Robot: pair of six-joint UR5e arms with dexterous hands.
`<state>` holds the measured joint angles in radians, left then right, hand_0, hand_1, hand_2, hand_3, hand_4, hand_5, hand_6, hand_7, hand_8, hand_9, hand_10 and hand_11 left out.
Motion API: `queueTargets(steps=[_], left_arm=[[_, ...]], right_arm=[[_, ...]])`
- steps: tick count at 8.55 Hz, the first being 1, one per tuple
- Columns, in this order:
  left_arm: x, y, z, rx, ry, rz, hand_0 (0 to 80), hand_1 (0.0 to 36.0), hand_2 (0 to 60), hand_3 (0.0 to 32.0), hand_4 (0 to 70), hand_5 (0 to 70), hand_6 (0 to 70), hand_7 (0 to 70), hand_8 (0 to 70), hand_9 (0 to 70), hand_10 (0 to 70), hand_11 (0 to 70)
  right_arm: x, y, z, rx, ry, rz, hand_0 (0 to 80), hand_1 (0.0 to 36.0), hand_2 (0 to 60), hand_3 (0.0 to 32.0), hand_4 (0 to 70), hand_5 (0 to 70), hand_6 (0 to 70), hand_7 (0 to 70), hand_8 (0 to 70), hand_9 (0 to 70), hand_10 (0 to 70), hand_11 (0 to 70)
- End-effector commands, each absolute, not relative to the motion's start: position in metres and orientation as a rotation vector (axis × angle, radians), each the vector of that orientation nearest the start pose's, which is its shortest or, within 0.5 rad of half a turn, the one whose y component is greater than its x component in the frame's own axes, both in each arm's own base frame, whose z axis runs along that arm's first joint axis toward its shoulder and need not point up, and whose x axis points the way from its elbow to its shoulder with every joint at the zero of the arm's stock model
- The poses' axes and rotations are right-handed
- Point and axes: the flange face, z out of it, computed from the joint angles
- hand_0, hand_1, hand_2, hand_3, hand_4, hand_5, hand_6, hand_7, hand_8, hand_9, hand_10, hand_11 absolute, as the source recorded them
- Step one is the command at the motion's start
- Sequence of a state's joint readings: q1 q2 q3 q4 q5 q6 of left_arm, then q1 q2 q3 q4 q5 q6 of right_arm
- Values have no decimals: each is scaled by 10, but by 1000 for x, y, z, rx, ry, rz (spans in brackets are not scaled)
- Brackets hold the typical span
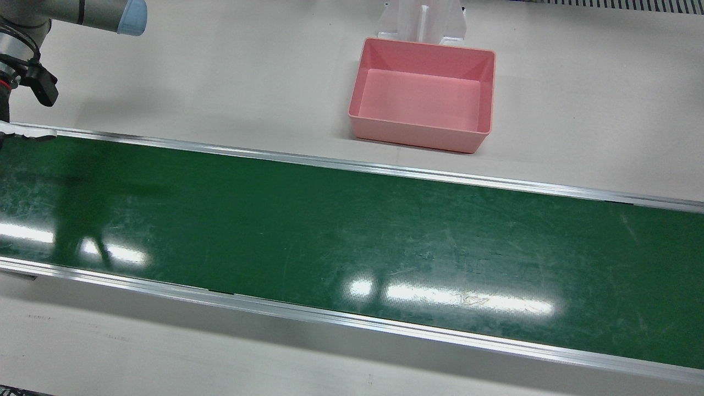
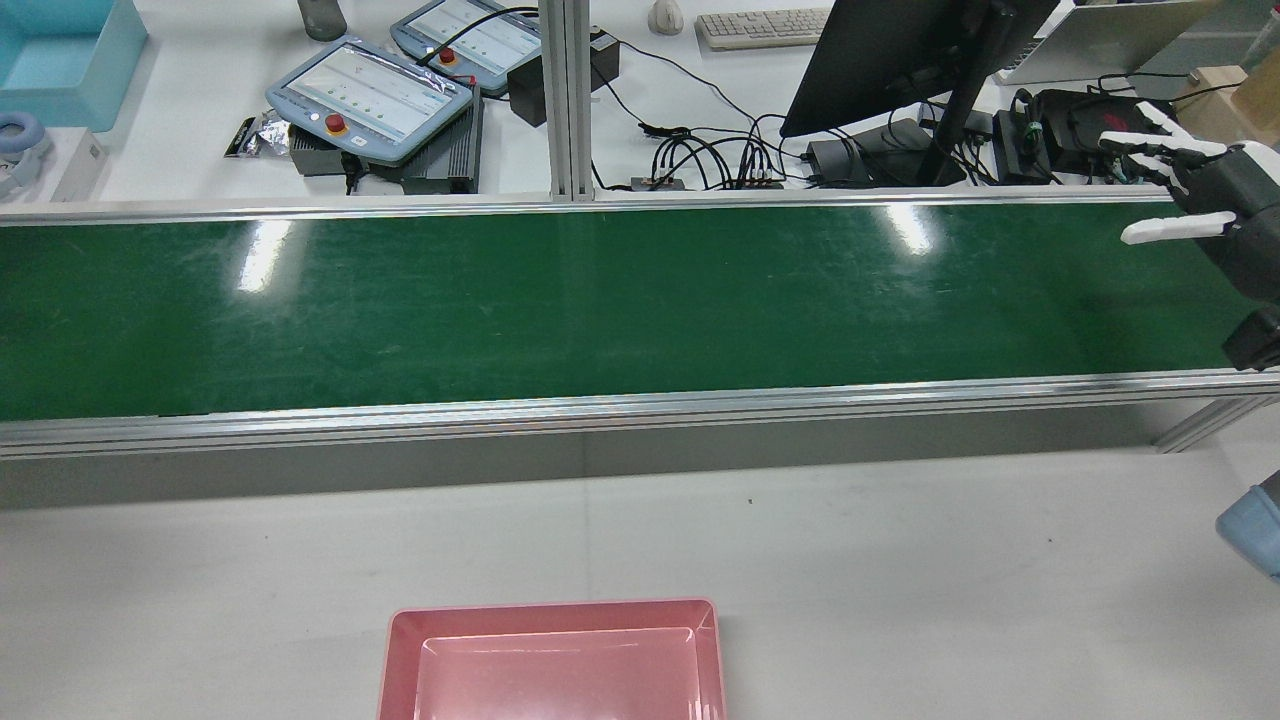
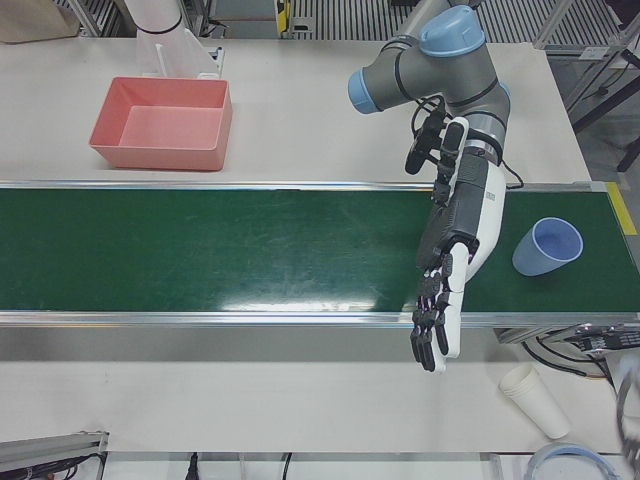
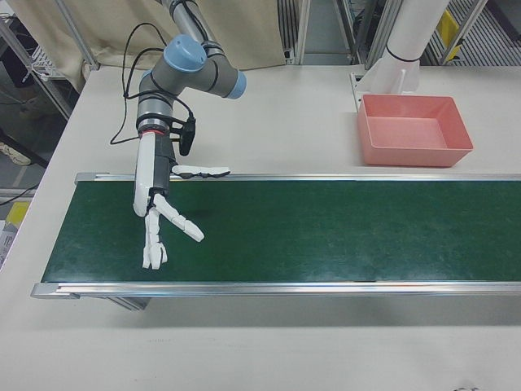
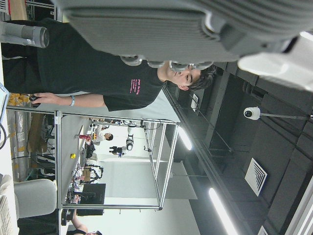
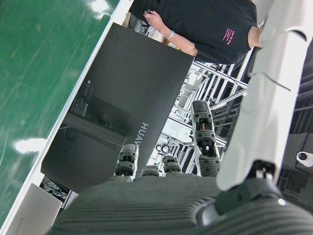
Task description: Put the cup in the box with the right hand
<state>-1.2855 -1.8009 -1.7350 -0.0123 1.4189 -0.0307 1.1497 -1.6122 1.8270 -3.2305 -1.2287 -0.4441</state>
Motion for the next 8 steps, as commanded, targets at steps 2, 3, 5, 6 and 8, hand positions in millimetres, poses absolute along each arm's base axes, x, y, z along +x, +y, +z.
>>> queueTargets(steps=[2,3,5,6,8], left_arm=[[23,-607,478,-281,2593,-1726,0,0,0,0,0,0,0,0,0,0,0,0],[24,-607,478,-283,2593,-1726,0,0,0,0,0,0,0,0,0,0,0,0],[23,-607,478,-281,2593,-1726,0,0,0,0,0,0,0,0,0,0,0,0],[23,-607,478,-281,2593,-1726,0,0,0,0,0,0,0,0,0,0,0,0],[24,-607,478,-281,2593,-1723,0,0,0,0,0,0,0,0,0,0,0,0]], right_arm=[[-40,-498,590,-423,2585,-2254,546,150,0,0,140,66,44,71,7,30,83,143],[-40,-498,589,-421,2587,-2252,535,168,61,0,115,66,44,71,7,30,83,142],[-44,-501,587,-393,2612,-2248,541,148,0,0,133,65,43,69,7,31,78,136],[-44,-501,587,-393,2620,-2253,519,167,86,0,82,59,33,35,0,8,51,96],[-49,-502,588,-395,2628,-2261,500,137,56,2,59,43,0,0,0,0,0,5]])
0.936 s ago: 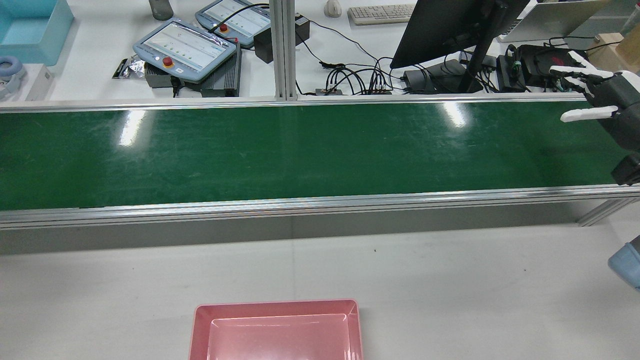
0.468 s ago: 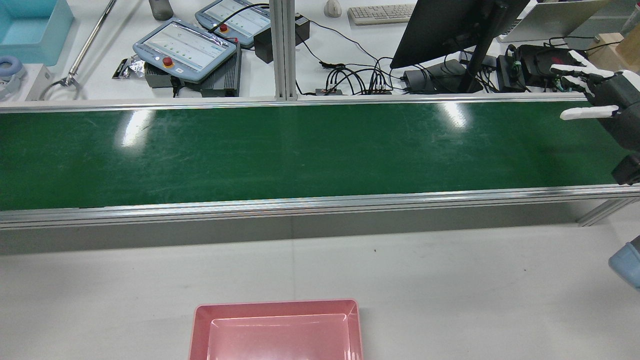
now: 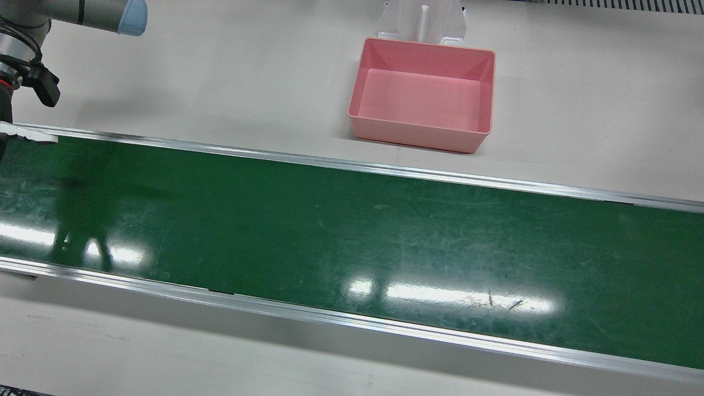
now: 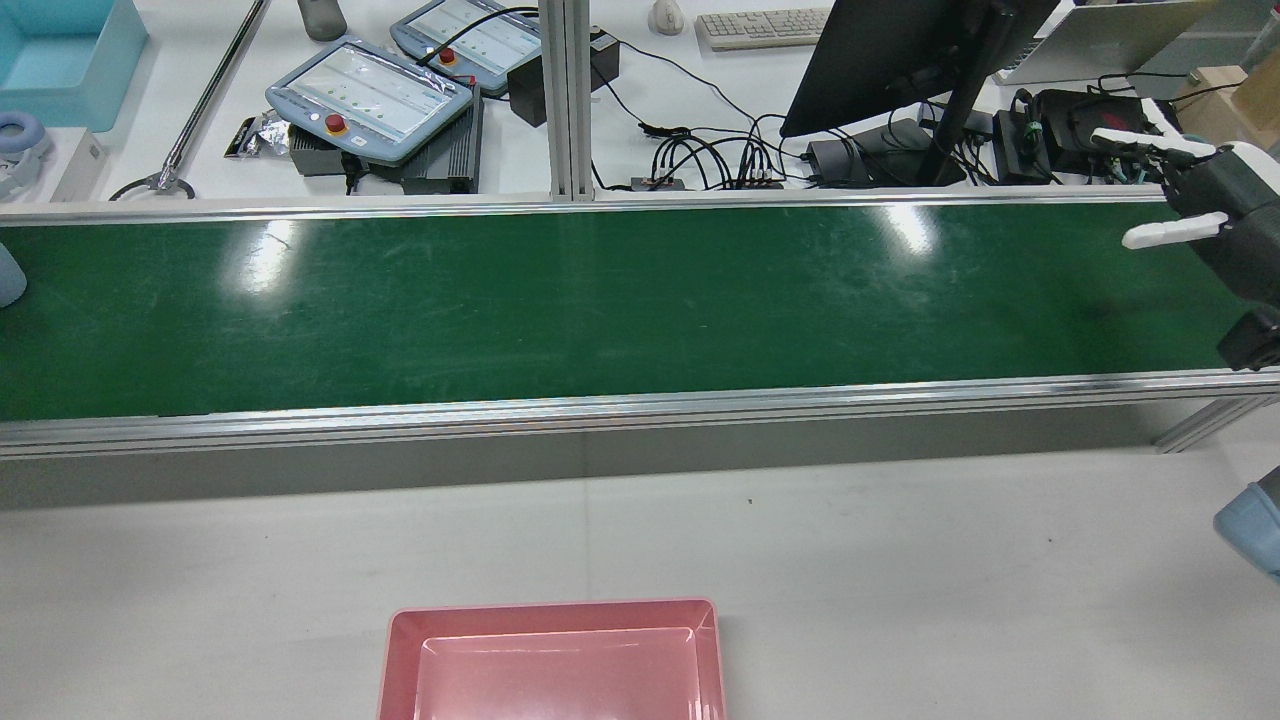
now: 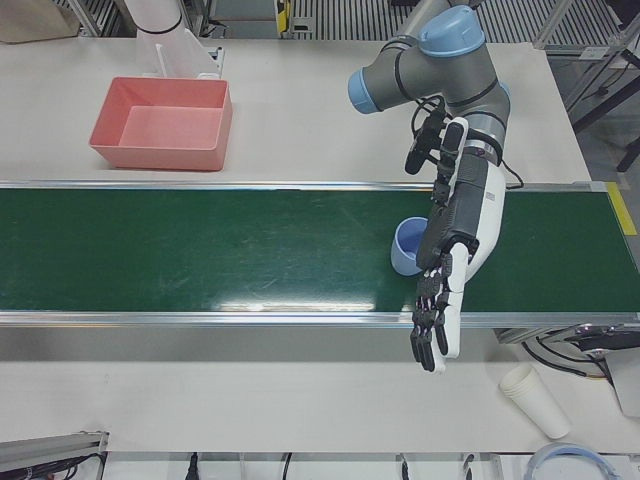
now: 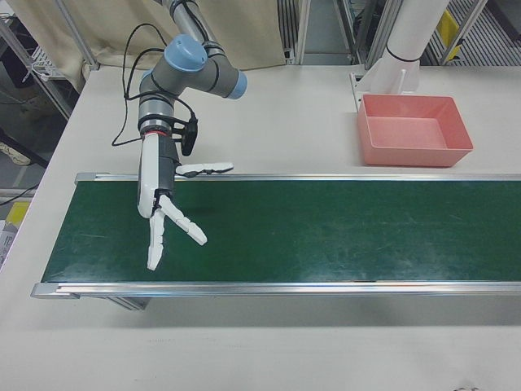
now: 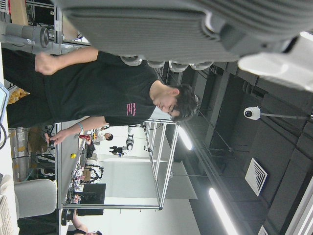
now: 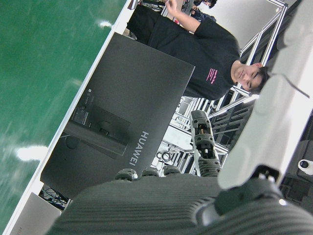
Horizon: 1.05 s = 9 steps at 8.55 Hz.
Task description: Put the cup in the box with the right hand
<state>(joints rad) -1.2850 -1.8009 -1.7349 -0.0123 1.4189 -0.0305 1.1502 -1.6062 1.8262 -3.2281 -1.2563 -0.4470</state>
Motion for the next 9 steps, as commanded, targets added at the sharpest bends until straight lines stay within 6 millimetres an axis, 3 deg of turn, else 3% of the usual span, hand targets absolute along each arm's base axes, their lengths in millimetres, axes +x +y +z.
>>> queueTargets(steps=[1,2,3,4,5,7,8,9], left_arm=[[23,-607,478,-281,2593,-1726,0,0,0,0,0,0,0,0,0,0,0,0],[23,-607,478,-281,2593,-1726,0,0,0,0,0,0,0,0,0,0,0,0],[23,-607,478,-281,2595,-1724,0,0,0,0,0,0,0,0,0,0,0,0],[24,-607,478,-283,2593,-1726,0,0,0,0,0,0,0,0,0,0,0,0],[23,-607,478,-281,2593,-1726,0,0,0,0,0,0,0,0,0,0,0,0],[23,-607,478,-281,2593,-1726,0,0,0,0,0,0,0,0,0,0,0,0],[23,-607,478,-281,2593,-1726,0,0,0,0,0,0,0,0,0,0,0,0],[23,-607,478,-281,2593,-1726,0,0,0,0,0,0,0,0,0,0,0,0]], right_arm=[[-50,-503,588,-393,2629,-2262,498,119,28,0,72,39,0,0,0,0,0,0],[-50,-503,589,-397,2627,-2264,486,137,92,46,39,36,0,0,0,0,0,0],[-50,-504,588,-398,2627,-2261,485,111,60,100,39,32,0,0,0,0,0,0],[-50,-504,588,-398,2627,-2261,499,95,18,116,51,33,0,0,0,0,0,0],[-50,-504,592,-398,2622,-2270,501,112,35,126,45,35,0,0,0,0,0,0],[-50,-504,592,-397,2620,-2269,496,96,19,138,53,33,0,0,0,0,0,0],[-51,-508,588,-399,2626,-2256,496,97,20,128,56,33,0,0,0,0,0,0],[-51,-509,587,-397,2629,-2254,494,108,42,82,64,33,0,0,0,0,0,0]])
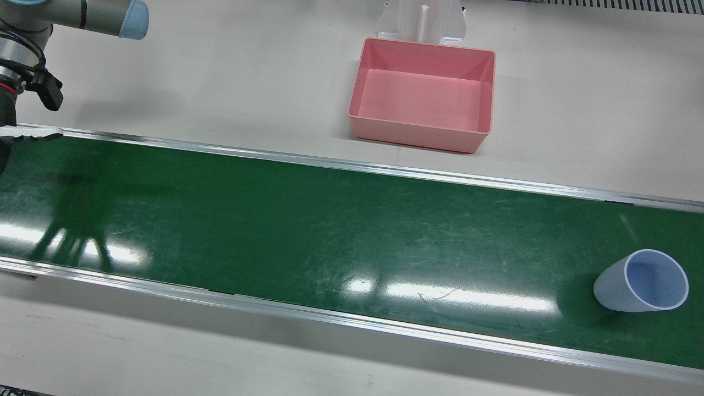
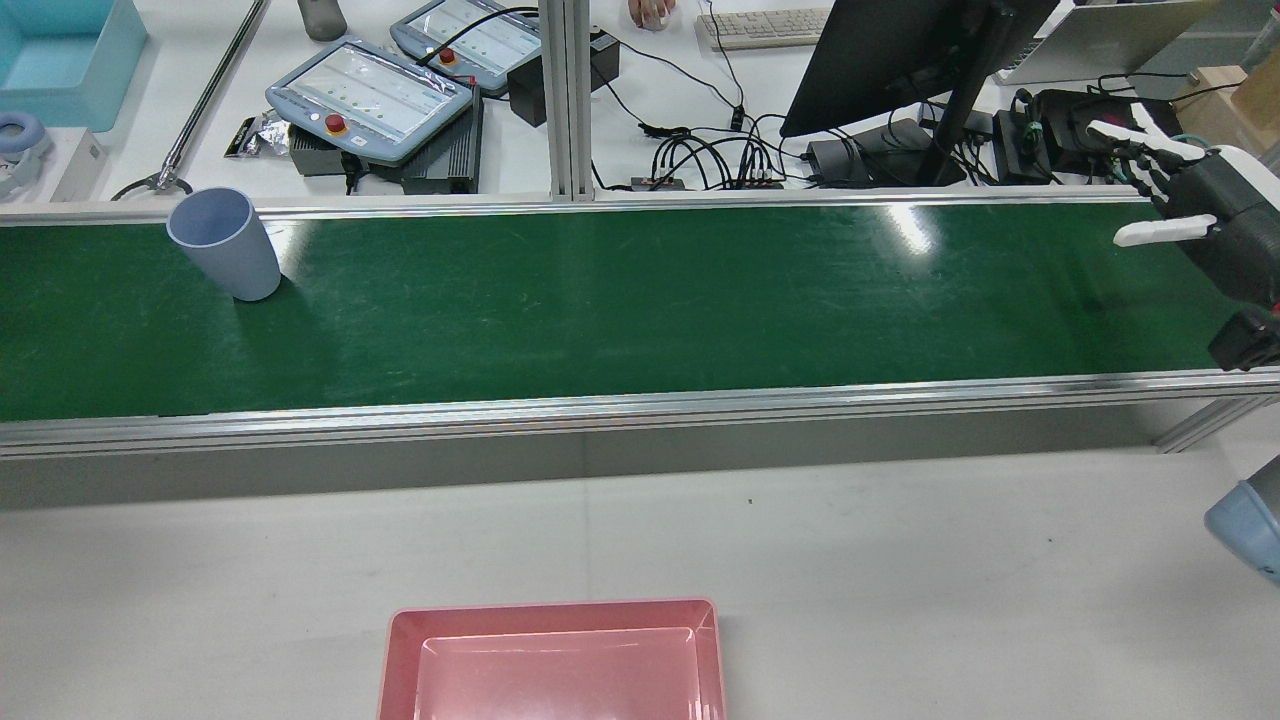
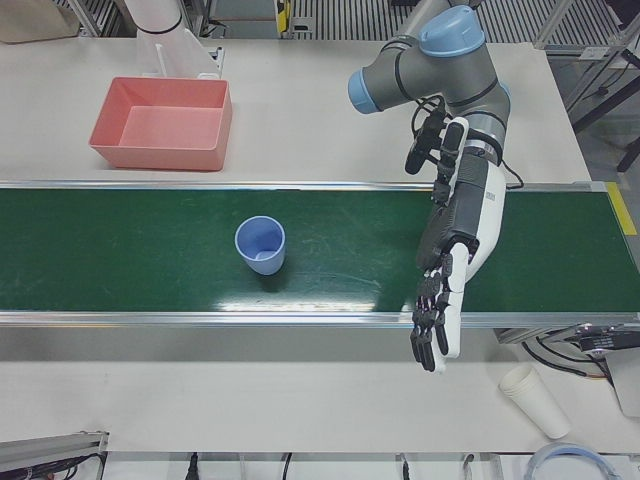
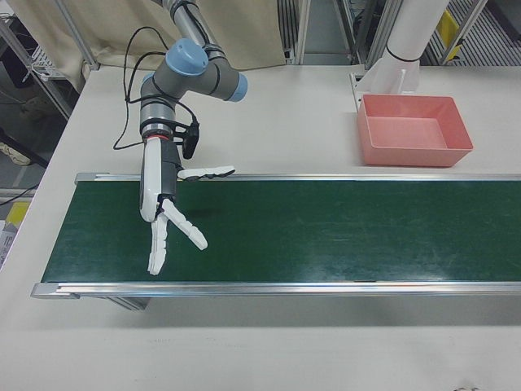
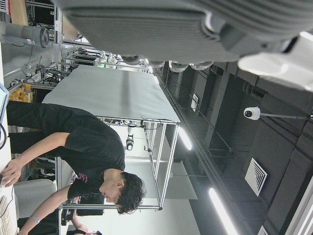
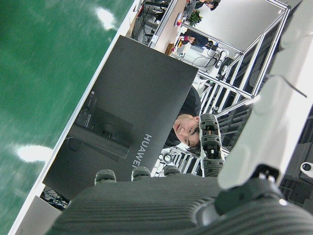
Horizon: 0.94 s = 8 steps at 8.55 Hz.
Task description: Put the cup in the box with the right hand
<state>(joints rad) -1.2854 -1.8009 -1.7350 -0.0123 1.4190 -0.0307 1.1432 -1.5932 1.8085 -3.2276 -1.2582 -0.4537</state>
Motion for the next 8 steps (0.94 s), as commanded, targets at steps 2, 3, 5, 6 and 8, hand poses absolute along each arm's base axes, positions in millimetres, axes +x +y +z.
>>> queueTargets(steps=[2,3,5,6,8], left_arm=[[23,-607,478,-281,2593,-1726,0,0,0,0,0,0,0,0,0,0,0,0],[23,-607,478,-281,2593,-1726,0,0,0,0,0,0,0,0,0,0,0,0],[23,-607,478,-281,2593,-1726,0,0,0,0,0,0,0,0,0,0,0,0],[23,-607,478,-281,2593,-1726,0,0,0,0,0,0,0,0,0,0,0,0],[23,-607,478,-281,2593,-1726,0,0,0,0,0,0,0,0,0,0,0,0]], right_arm=[[-51,-509,587,-397,2629,-2254,488,120,68,0,77,34,0,0,0,0,0,0],[-53,-508,588,-396,2631,-2257,501,92,0,0,116,34,0,0,0,0,0,0],[-62,-525,590,-390,2627,-2264,491,110,46,4,87,34,0,0,0,0,0,0],[-65,-526,589,-391,2634,-2264,488,119,70,12,75,35,0,0,0,0,0,0],[-69,-530,583,-384,2647,-2247,496,103,24,12,96,35,0,0,0,0,0,0]])
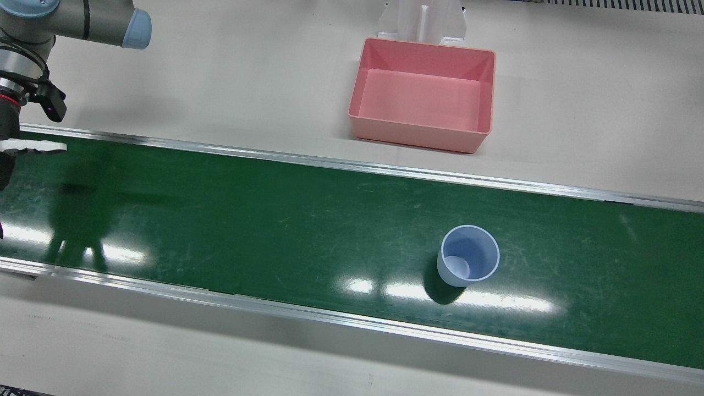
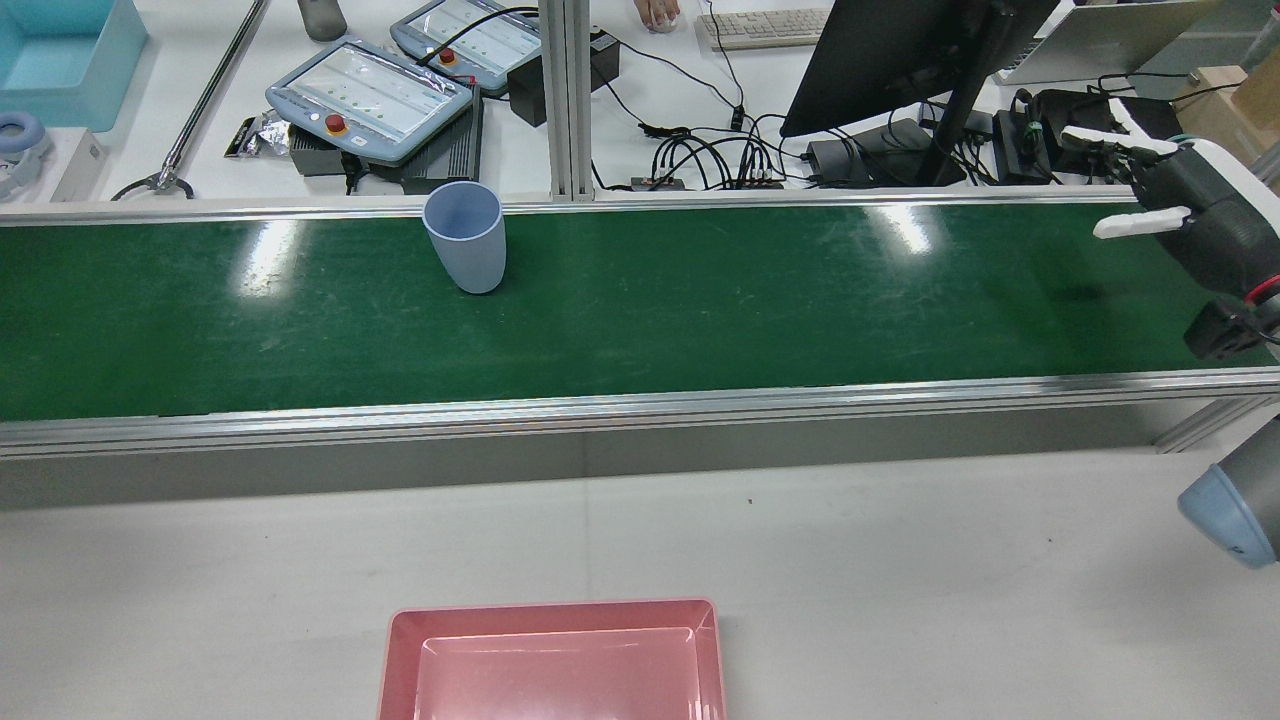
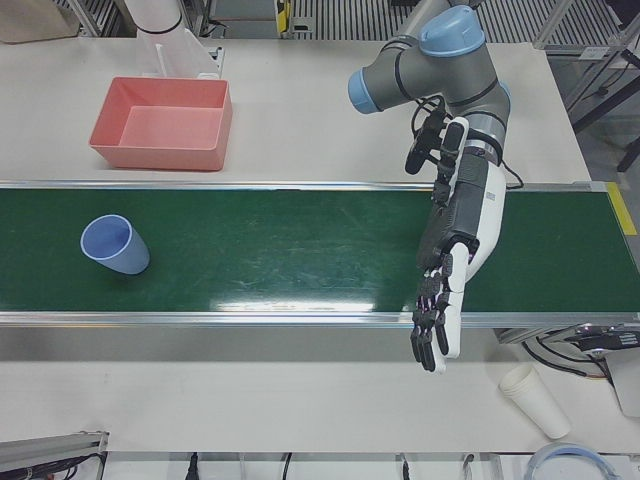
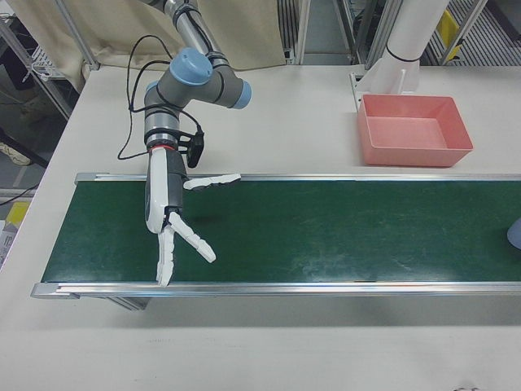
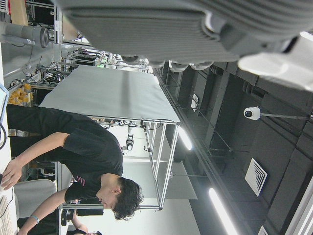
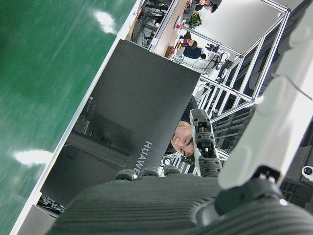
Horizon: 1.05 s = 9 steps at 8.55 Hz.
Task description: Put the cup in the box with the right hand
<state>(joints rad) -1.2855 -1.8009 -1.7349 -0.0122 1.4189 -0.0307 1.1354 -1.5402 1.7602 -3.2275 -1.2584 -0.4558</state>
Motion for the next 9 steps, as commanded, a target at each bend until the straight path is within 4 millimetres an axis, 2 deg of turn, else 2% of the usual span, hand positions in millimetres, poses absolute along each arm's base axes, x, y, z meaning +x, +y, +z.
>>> queueTargets(steps=[1,2,3,4,5,8,9], left_arm=[[24,-607,478,-283,2593,-1726,0,0,0,0,0,0,0,0,0,0,0,0],[24,-607,478,-281,2592,-1725,0,0,0,0,0,0,0,0,0,0,0,0],[23,-607,478,-279,2593,-1726,0,0,0,0,0,0,0,0,0,0,0,0],[23,-607,478,-279,2593,-1726,0,0,0,0,0,0,0,0,0,0,0,0],[23,-607,478,-281,2593,-1726,0,0,0,0,0,0,0,0,0,0,0,0],[24,-607,478,-281,2592,-1725,0,0,0,0,0,0,0,0,0,0,0,0],[23,-607,478,-279,2593,-1726,0,0,0,0,0,0,0,0,0,0,0,0]], right_arm=[[-75,-530,582,-371,2657,-2247,495,102,24,18,96,35,0,0,0,0,0,0],[-78,-529,583,-361,2659,-2250,497,90,0,102,73,35,0,0,0,0,0,0],[-82,-530,586,-348,2654,-2261,497,90,0,106,74,35,0,0,0,0,0,0],[-84,-531,588,-338,2648,-2264,488,107,47,106,58,35,0,0,0,0,0,0],[-86,-533,586,-335,2654,-2258,491,97,23,110,64,35,0,0,0,0,0,0],[-91,-533,585,-328,2663,-2261,482,116,73,118,41,35,0,0,0,0,0,0],[-93,-533,585,-320,2666,-2261,488,98,24,100,66,35,0,0,0,0,0,0]])
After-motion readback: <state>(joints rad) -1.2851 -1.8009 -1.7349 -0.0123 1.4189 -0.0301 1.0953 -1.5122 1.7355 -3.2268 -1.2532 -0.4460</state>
